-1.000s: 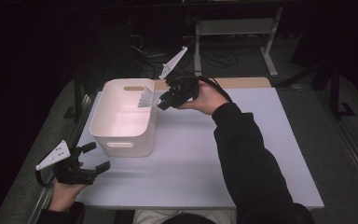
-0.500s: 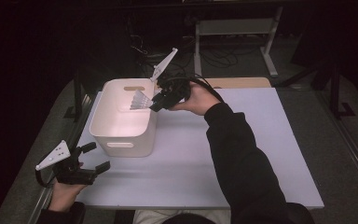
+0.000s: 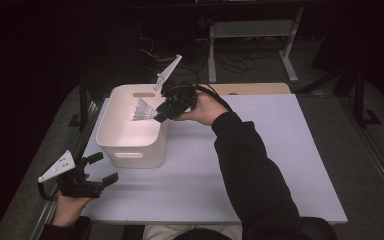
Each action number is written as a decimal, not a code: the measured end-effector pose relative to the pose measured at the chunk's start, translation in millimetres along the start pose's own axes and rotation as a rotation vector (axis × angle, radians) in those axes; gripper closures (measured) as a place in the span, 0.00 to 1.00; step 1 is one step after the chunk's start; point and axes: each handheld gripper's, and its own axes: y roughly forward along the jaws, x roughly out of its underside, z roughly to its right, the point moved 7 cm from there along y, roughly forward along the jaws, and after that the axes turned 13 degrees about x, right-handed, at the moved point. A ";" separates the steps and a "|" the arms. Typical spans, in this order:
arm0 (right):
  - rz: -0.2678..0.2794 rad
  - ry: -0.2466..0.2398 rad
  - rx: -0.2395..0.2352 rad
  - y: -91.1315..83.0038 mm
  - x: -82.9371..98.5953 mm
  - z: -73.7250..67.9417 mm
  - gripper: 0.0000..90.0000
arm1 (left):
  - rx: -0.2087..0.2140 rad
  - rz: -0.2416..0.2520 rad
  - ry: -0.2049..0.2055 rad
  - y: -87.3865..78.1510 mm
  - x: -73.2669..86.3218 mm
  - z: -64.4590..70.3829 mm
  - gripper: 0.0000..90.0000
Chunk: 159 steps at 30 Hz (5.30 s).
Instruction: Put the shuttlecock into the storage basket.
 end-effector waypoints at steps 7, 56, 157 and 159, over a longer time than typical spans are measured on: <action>-0.005 -0.002 -0.015 8.1 -1.4 -3.3 0.71 | 0.002 -0.001 0.000 0.1 0.1 0.3 0.00; -0.083 -0.027 -0.090 63.2 4.1 -25.3 0.71 | 0.004 0.001 -0.001 0.0 -0.1 0.6 0.00; 0.074 0.235 0.128 -21.1 67.7 20.6 0.00 | -0.003 0.002 -0.011 0.0 0.6 -0.8 0.00; 0.075 0.238 0.128 -21.6 68.7 20.9 0.00 | -0.003 0.002 -0.011 0.1 0.6 -0.8 0.00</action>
